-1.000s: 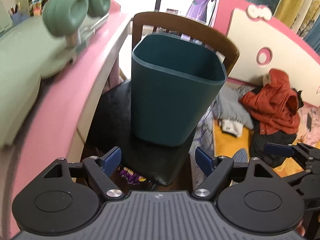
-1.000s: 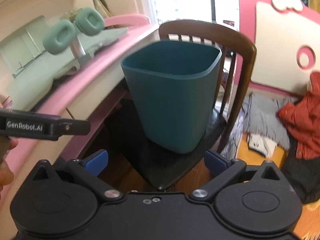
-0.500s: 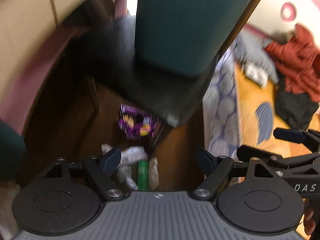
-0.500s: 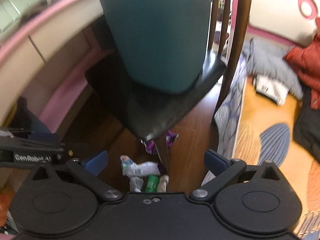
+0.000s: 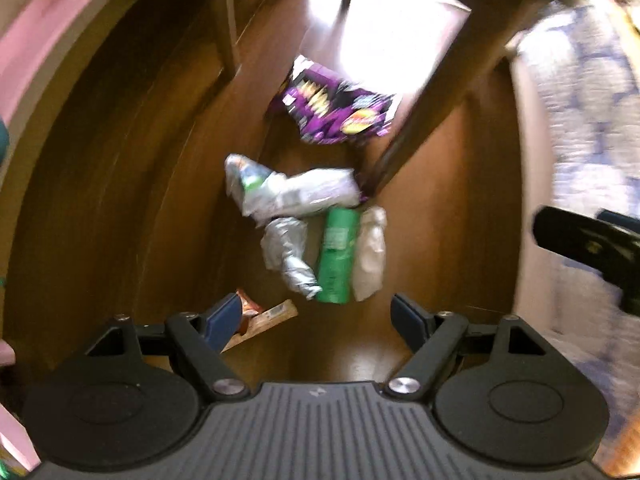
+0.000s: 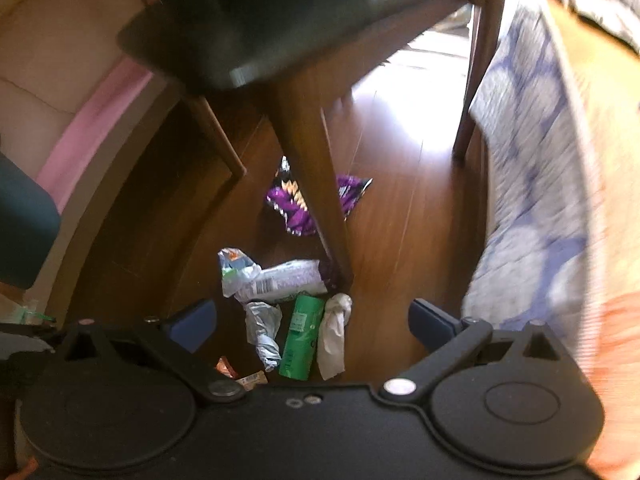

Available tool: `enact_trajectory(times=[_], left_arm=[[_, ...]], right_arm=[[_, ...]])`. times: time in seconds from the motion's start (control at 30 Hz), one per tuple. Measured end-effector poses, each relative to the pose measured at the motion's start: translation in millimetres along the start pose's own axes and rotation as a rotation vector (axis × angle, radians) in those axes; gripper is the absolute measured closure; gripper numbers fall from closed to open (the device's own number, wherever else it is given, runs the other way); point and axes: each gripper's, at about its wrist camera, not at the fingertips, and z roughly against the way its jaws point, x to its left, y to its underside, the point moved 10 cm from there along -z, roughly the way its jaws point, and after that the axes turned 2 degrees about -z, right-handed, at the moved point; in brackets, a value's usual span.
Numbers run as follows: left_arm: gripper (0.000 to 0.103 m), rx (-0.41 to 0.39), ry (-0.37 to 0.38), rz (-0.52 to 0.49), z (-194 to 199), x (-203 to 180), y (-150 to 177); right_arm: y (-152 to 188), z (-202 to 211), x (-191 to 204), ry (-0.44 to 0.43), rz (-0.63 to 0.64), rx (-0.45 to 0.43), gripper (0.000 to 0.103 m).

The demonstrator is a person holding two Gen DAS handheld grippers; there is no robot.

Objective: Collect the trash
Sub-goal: 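Move both open tools back down toward the remaining floor trash, then grasp crumpled white bag with left tool while right tool grasps white cloth wrapper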

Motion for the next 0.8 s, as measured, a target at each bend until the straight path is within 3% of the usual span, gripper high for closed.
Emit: enact_trajectory(times=[0.23,0.47,0.8], left_arm=[[0.022,0.039,-0.037,0.074,-100.2,26.6,-6.3],[0.022,0.078,-0.046,0.091,-186.1,33.1,-11.9],[0.022,0.167,-0.052,0.147,-273.8,47.8,-2.1]], right_arm=[[29.4,-105.3,-13.4,0.030,-0.059,0.064,0.005],[57.9,-200.8,-49.0,0.061,-0.219,0.138,0.016],[89.7,-284.9,-56.6,0.075,-0.140,0.218,0.029]])
